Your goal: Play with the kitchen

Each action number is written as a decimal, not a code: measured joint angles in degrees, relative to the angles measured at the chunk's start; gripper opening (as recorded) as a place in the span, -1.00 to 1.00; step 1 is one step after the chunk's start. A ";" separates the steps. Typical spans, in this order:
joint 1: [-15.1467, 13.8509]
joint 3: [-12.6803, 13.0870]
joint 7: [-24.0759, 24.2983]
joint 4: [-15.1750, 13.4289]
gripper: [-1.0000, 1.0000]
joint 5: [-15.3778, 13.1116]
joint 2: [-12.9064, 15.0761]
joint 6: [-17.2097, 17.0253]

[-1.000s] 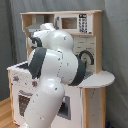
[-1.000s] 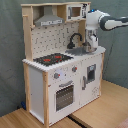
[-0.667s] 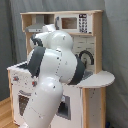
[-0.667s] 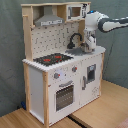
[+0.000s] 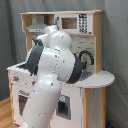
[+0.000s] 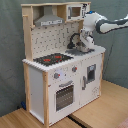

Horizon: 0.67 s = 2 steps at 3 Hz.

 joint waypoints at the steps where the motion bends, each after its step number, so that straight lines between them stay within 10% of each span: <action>1: 0.87 -1.97 -5.18 0.92 -1.00 0.00 -0.80 2.05; 2: 3.32 -5.30 -9.73 1.35 -1.00 0.00 -1.93 4.19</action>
